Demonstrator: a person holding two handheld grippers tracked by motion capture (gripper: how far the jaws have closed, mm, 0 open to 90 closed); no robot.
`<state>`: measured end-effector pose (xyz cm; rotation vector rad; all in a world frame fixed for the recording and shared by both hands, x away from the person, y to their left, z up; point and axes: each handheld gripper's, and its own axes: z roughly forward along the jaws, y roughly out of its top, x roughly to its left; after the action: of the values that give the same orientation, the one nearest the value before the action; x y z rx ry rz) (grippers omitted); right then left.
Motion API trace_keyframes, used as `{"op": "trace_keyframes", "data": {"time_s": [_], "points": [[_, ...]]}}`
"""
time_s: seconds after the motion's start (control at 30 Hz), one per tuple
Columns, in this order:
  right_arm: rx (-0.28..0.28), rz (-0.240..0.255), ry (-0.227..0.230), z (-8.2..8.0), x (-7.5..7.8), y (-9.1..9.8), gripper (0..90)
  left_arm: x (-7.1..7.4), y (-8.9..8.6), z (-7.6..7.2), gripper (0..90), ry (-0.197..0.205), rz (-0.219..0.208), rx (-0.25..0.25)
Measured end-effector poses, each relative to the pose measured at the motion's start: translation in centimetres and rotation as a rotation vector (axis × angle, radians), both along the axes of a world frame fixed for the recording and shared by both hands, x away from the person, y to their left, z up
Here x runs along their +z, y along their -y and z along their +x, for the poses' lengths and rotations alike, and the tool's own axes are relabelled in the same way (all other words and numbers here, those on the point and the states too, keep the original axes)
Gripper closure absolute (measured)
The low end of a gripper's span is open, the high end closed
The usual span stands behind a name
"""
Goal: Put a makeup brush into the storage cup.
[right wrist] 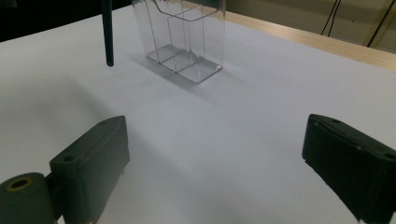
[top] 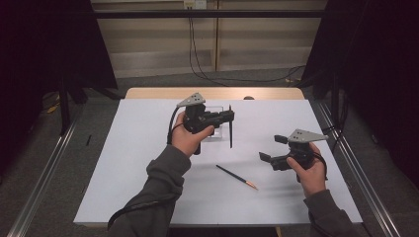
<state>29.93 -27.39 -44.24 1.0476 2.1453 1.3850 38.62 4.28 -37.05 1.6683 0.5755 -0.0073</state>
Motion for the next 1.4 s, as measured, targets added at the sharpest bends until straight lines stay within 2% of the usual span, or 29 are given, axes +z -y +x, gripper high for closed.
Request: {"op": "trace_keyframes", "data": {"time_s": [0.13,0.4,0.6,0.87,1.1,1.4], "points": [[0.007,-0.007,0.005,0.1,0.1,0.0,7.1,0.1,-0.1,0.1,84.1,-0.001,0.001,0.005],[0.005,0.018,0.003,0.0,0.1,0.2,7.2,0.4,-0.7,0.2,84.0,0.006,0.000,0.020],[0.010,0.006,0.012,-0.3,0.3,0.2,7.1,0.7,-1.4,0.3,84.1,0.010,0.007,0.031],[0.028,0.010,0.004,-0.4,0.1,0.0,7.1,0.9,-2.0,0.9,84.1,0.012,0.003,0.051],[0.038,0.014,0.002,-0.4,0.2,-0.2,7.0,1.1,-2.5,1.2,84.0,0.016,0.017,0.067],[0.041,0.008,-0.003,-0.3,-0.1,-0.1,7.1,1.2,-2.9,1.7,84.1,0.011,0.004,0.077]]}}
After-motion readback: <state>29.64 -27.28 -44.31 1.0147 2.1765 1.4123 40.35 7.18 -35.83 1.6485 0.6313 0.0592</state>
